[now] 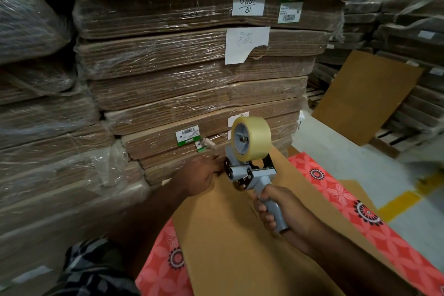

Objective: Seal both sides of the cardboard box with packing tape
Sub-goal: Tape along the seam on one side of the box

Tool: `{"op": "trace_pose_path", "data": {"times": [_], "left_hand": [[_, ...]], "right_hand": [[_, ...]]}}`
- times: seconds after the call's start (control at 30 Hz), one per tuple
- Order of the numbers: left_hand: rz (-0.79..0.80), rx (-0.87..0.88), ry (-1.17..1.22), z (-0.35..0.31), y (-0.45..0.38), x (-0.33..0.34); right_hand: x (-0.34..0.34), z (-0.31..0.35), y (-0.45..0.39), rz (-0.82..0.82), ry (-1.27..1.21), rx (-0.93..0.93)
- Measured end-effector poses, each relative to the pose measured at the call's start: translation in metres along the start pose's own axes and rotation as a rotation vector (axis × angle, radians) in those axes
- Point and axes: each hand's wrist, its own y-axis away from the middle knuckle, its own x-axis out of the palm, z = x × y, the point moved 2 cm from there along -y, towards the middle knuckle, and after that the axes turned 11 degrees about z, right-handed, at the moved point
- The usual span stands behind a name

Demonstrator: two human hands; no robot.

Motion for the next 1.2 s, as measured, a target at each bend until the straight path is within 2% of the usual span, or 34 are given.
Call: {"op": "trace_pose_path", "data": {"times": [0.2,0.33,0.53,0.73,0.93,1.07,1.2], "left_hand": [[0.002,0.048,-0.057,-0.007,-0.001,-0.005],[0.003,0.104,-0.119,-0.006,-0.001,-0.001],[0.101,0.008,-0.047,-0.001,-0.001,0.002],[0.094,-0.022,0.023,-0.001,0.000,0.003],[0.092,-0.020,0.015,-0.003,0.000,0.002],[0.126,-0.066,-0.037,-0.009,0.000,-0.004],[0.164,-0.067,-0.193,-0.026,-0.001,-0.011]], "right_hand": [[0.002,-0.006,0.007,-0.061,0.150,0.031],[0.006,-0.006,0.017,-0.070,0.151,0.028],[-0.005,-0.021,0.048,-0.071,0.091,0.042],[-0.023,-0.039,0.097,-0.035,0.045,0.087],[-0.019,-0.046,0.111,-0.075,0.044,0.072],[-0.014,-0.039,0.109,-0.106,0.095,0.092],[-0.010,-0.039,0.110,-0.124,0.128,0.086]]}}
